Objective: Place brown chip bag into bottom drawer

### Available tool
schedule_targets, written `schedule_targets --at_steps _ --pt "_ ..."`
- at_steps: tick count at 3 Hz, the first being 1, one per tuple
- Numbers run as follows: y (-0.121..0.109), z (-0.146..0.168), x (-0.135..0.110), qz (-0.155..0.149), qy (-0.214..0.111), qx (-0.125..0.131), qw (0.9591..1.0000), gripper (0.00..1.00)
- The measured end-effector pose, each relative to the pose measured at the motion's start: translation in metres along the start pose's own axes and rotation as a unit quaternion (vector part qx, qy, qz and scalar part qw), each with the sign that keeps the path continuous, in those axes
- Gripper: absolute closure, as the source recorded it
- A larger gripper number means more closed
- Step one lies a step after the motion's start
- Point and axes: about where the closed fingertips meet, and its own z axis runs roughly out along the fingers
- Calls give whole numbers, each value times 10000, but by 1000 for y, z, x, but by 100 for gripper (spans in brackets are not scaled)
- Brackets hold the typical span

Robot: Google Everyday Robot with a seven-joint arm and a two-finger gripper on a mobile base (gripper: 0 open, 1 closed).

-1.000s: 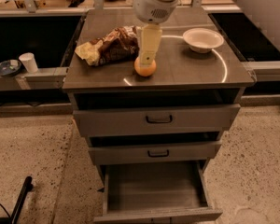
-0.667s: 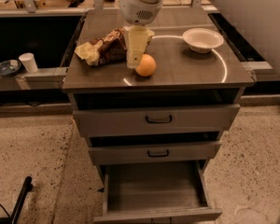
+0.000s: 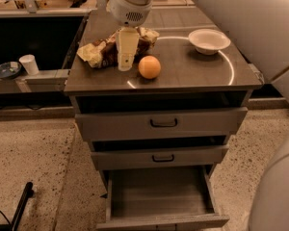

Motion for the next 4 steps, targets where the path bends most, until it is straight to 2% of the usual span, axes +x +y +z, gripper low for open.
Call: schedule_targets --at_steps 1,2,3,4 --pt "-3 16 -6 -7 -66 -81 9999 0" --pt "-8 40 1 -33 -55 -63 10000 0" --pt "-22 62 3 -206 -102 79 9997 0" --pt "-25 67 5 -238 -54 94 9997 0"
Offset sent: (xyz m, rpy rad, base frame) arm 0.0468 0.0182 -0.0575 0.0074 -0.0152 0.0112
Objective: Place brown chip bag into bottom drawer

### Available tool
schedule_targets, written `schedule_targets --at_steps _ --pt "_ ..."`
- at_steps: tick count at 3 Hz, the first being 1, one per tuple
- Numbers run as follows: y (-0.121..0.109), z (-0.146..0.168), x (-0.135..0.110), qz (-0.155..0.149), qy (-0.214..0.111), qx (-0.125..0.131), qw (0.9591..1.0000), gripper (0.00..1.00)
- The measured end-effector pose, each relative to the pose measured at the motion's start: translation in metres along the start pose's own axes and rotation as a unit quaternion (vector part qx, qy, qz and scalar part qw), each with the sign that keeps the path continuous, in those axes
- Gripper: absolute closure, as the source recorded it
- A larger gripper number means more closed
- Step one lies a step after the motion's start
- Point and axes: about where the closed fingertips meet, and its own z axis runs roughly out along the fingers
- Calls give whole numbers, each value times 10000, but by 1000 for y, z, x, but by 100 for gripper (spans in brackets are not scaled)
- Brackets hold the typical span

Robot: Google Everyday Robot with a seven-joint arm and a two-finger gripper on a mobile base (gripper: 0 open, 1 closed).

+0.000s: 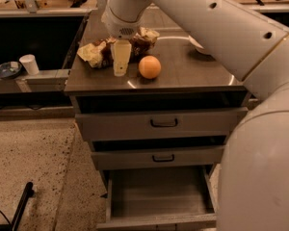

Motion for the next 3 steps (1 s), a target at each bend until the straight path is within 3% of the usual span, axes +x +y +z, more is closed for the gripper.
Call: schedule_targets --at_steps 1,2,3 --pt "-14 19 11 -164 169 -3 9997 26" --pt "-22 32 19 -245 323 -56 9992 32" --pt "-24 45 27 -238 369 -100 9990 50"
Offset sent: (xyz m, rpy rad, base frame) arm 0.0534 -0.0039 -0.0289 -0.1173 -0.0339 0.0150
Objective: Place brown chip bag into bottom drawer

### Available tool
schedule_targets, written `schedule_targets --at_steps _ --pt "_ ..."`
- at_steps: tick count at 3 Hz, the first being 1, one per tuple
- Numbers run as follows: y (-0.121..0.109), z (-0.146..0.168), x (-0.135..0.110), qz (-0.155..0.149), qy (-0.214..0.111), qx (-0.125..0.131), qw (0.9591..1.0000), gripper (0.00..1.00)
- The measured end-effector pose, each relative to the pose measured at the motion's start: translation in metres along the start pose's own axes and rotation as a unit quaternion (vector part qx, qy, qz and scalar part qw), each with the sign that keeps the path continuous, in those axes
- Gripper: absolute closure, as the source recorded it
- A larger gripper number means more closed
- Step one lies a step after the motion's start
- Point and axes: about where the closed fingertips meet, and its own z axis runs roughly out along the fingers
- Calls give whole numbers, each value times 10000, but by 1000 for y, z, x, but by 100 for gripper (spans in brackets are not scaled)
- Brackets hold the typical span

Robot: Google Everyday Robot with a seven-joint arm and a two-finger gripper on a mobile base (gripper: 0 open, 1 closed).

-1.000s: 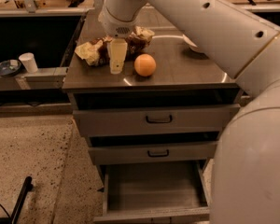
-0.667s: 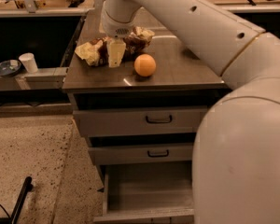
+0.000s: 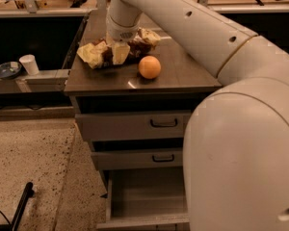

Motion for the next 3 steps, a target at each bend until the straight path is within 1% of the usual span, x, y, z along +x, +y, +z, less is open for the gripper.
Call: schedule_targets --at_steps 1,2,3 --pt "-4 3 3 -30 62 26 10000 73" --pt "-17 -18 3 -176 174 241 9994 96" --pt "-39 -68 2 -440 152 647 9968 100"
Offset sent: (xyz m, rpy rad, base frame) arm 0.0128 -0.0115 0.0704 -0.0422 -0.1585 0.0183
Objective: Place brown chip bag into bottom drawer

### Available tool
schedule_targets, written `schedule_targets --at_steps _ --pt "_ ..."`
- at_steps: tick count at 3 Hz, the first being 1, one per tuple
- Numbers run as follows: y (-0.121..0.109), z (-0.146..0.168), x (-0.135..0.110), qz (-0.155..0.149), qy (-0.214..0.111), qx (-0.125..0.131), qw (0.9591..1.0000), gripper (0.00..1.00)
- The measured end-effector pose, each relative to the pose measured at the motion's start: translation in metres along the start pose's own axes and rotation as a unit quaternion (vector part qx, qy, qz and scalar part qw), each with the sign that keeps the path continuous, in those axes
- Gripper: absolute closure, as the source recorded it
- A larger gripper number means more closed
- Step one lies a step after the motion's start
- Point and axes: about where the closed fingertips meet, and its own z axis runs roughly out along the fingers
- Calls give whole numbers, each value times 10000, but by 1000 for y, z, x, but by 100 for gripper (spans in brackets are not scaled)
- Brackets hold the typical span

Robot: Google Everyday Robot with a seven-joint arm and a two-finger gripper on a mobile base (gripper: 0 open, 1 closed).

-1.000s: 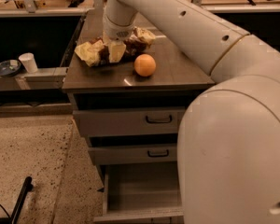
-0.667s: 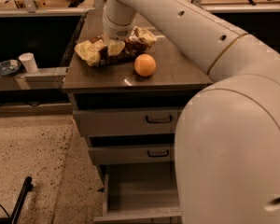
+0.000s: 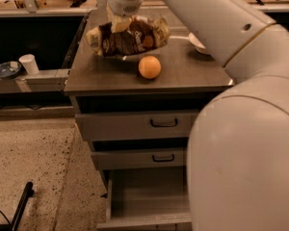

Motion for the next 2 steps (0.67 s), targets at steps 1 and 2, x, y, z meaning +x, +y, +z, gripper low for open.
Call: schedule_targets --at_steps 1,2 --pt "-16 -40 -5 -236 -280 372 9986 100" --pt "-29 -63 -5 -536 -397 575 9961 100"
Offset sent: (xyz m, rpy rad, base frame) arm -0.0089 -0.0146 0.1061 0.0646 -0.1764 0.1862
